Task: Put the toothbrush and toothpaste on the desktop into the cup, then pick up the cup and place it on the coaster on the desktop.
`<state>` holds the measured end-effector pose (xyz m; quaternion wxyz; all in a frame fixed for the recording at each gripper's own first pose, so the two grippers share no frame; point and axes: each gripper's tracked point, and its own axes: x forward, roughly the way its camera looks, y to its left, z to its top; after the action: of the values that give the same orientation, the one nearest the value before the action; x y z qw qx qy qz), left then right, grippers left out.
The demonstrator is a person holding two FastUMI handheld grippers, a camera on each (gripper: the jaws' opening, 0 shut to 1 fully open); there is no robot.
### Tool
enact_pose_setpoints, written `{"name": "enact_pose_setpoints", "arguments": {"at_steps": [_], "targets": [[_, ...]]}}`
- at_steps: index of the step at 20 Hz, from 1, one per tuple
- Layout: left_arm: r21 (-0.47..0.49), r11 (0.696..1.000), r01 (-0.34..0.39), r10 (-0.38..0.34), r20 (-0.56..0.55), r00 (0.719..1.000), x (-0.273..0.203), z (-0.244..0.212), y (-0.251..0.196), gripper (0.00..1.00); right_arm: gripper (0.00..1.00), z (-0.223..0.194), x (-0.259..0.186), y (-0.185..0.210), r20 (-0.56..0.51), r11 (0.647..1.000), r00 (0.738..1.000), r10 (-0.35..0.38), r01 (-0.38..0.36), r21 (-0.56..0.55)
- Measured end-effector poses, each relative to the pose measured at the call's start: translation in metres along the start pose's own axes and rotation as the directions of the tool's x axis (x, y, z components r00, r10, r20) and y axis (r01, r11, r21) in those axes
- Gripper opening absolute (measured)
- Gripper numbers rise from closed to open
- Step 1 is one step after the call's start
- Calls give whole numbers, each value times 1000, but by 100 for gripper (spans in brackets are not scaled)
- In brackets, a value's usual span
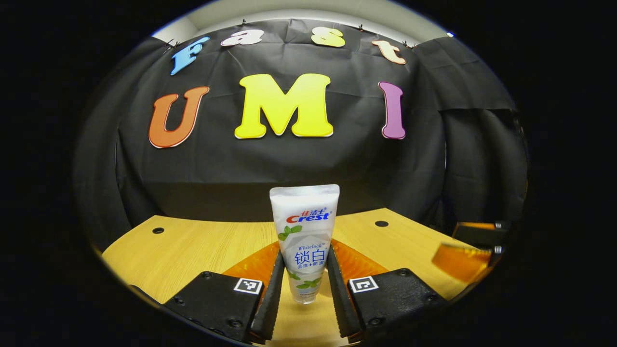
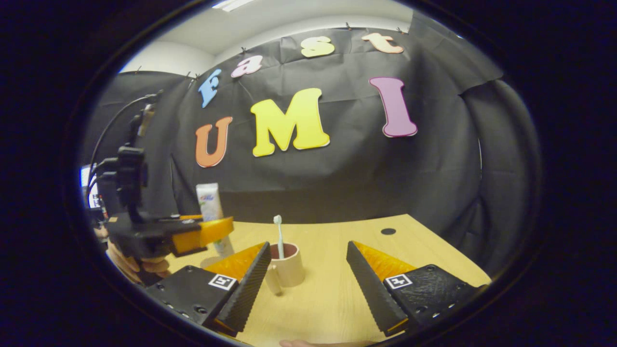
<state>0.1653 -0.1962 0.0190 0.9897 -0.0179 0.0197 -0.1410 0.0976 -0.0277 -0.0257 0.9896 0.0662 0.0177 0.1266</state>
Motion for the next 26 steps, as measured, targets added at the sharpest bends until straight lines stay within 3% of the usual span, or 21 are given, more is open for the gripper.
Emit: {"name": "enact_pose_setpoints", "arguments": {"at_steps": [3,7,11,14,16,19,20,23,26], "targets": [[-35,999,21,-21,9,1000,30,10,-25,51,96,-33,-12,-11,-73,999,997,14,-10,49],[-5,999,39,-39,40,998,58,23,-47,51,96,-44,-11,-39,-86,997,996,-17,23,73],[-8,999,47,-47,-19,999,72,0,-54,51,93,-52,-5,-54,-105,983,994,-12,31,179],[5,1000,19,-19,-42,999,72,-5,-46,52,93,-63,-7,-61,-119,983,992,-43,63,172],[-5,999,37,-37,-2,999,68,8,-47,56,96,-62,-8,-60,-118,984,992,-50,69,167],[-19,999,39,-38,33,999,55,21,-44,71,96,-60,-10,-56,-114,987,991,-69,84,134],[-20,999,27,-27,28,999,49,22,-39,82,93,-59,-11,-53,-112,989,991,-75,89,120],[-41,998,39,-39,23,999,30,23,-33,100,96,-55,-14,-43,-118,991,990,-80,92,98],[-4,1000,5,-5,47,999,8,27,-15,99,96,-53,-13,-34,-132,992,987,-91,101,73]]}}
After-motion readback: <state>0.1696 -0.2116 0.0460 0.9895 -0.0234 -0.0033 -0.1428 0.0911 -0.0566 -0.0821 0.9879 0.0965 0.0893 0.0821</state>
